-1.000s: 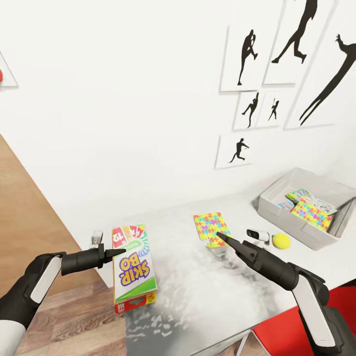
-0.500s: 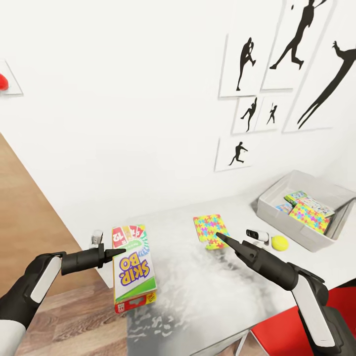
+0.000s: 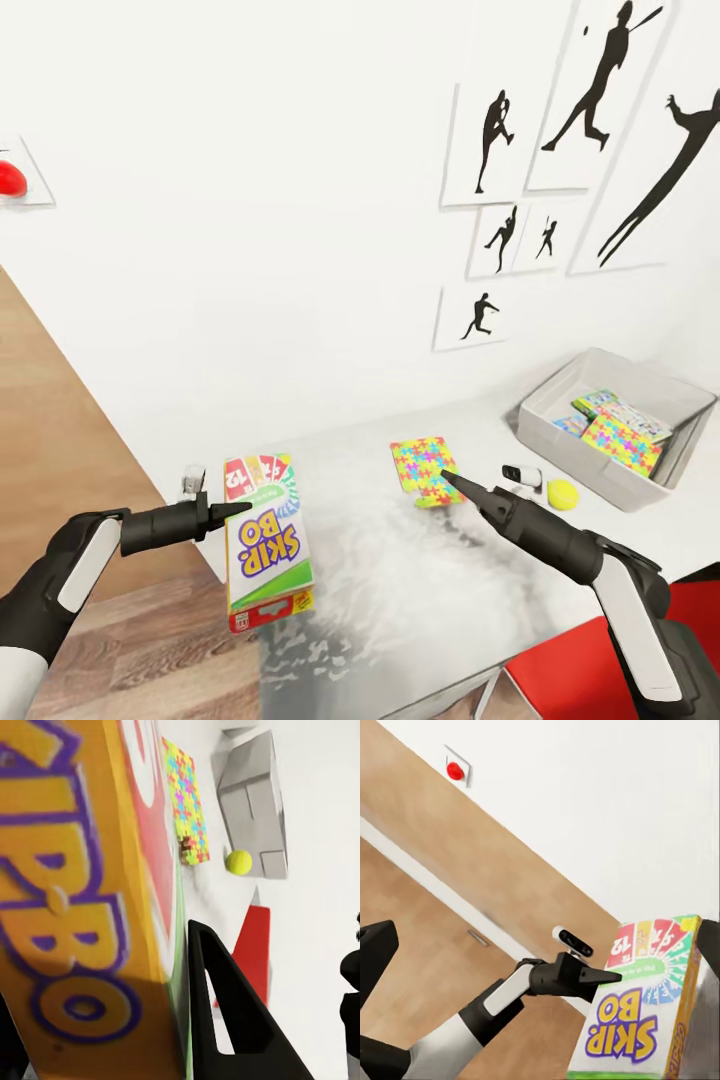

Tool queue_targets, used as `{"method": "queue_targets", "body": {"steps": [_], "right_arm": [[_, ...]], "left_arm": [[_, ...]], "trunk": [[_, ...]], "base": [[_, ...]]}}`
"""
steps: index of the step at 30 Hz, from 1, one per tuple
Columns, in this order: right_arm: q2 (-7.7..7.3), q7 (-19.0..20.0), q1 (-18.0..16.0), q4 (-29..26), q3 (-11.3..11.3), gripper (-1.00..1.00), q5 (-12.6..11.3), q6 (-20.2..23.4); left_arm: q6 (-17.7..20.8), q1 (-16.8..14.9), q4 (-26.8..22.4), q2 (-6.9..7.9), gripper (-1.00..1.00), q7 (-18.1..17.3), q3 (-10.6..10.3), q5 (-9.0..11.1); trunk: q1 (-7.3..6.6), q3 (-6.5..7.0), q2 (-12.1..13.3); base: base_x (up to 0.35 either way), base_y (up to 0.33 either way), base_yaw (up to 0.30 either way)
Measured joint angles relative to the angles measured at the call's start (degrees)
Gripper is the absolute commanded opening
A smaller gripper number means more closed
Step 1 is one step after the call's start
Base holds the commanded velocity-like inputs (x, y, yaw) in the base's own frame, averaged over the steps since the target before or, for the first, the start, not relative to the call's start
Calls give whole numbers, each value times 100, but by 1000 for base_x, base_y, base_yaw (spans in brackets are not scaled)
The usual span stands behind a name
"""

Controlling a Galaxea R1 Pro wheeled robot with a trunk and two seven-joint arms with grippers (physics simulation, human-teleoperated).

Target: Put all the toys in the child's room - the three board games (two on the bed and one on the table), the two jigsaw puzzles on the table, and the tennis ball on the table - inside the toy box on the table in the child's room.

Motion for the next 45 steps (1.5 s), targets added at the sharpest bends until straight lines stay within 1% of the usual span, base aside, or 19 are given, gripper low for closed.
{"method": "queue_targets", "body": {"steps": [1,2,3,4,6,7,9,10,12,14,17,26,31,34,38,45], "right_arm": [[-6,-87,0,0,-9,100,0,1],[-12,-235,0,0,-30,100,2,9],[-14,-296,0,0,-37,100,1,19],[-17,-378,0,0,-44,100,2,30],[-20,-462,0,0,-46,100,2,37],[-20,-473,0,0,-44,100,2,35],[-21,-492,0,0,-45,100,2,26],[-19,-495,0,0,-43,100,2,24],[-16,-501,0,0,-27,100,2,17],[-14,-499,1,-1,-20,100,2,14],[-14,-492,1,-1,-20,100,2,11],[-13,-427,2,-1,-13,100,2,5],[-13,-148,2,-1,-19,100,2,-7],[-15,-54,2,-1,-24,100,5,-80],[-20,-14,2,-1,-22,100,7,-177],[-22,-3,2,-2,-22,100,8,-204]], "left_arm": [[1,0,-2,32,-100,-12,1,1],[1,-1,-10,105,-100,-68,3,8],[8,-1,-17,191,-100,-182,4,22],[8,0,-21,242,-100,-262,2,23],[6,-1,-33,460,-100,-698,0,42],[3,0,-37,522,-100,-829,-5,23],[-3,-2,-49,768,-100,-1358,-12,26],[-6,0,-49,832,-100,-1490,-18,-7],[-15,-2,-53,1023,-100,-1916,-36,-29],[-20,-2,-53,1121,-100,-2128,-44,-54],[-25,-2,-53,1222,-100,-2291,-50,-74],[-28,-2,-53,1310,-100,-2374,-52,-78],[-28,-2,-53,1318,-100,-2386,-51,-76],[-28,-2,-53,1319,-100,-2388,-52,-80],[-28,-2,-53,1319,-100,-2388,-52,-77],[-29,-2,-53,1319,-100,-2394,-53,-78]], "trunk": [[-22,18,40],[-44,36,80],[-66,54,120],[-88,72,161],[-132,108,241],[-154,126,281],[-198,162,361],[-220,180,402],[-264,218,482],[-308,259,562],[-374,328,683],[-571,545,1044],[-680,667,1245],[-747,740,1366],[-836,838,1527],[-989,1009,1808]], "base": [[0,0,0],[0,0,0],[0,0,0],[0,0,0],[0,0,0],[0,0,0],[0,0,0],[0,0,-5],[0,0,-59],[0,0,-135],[0,0,-184],[-16,0,-212],[-191,0,-218],[-68,0,-218],[-30,0,-218],[-156,0,-218]]}}
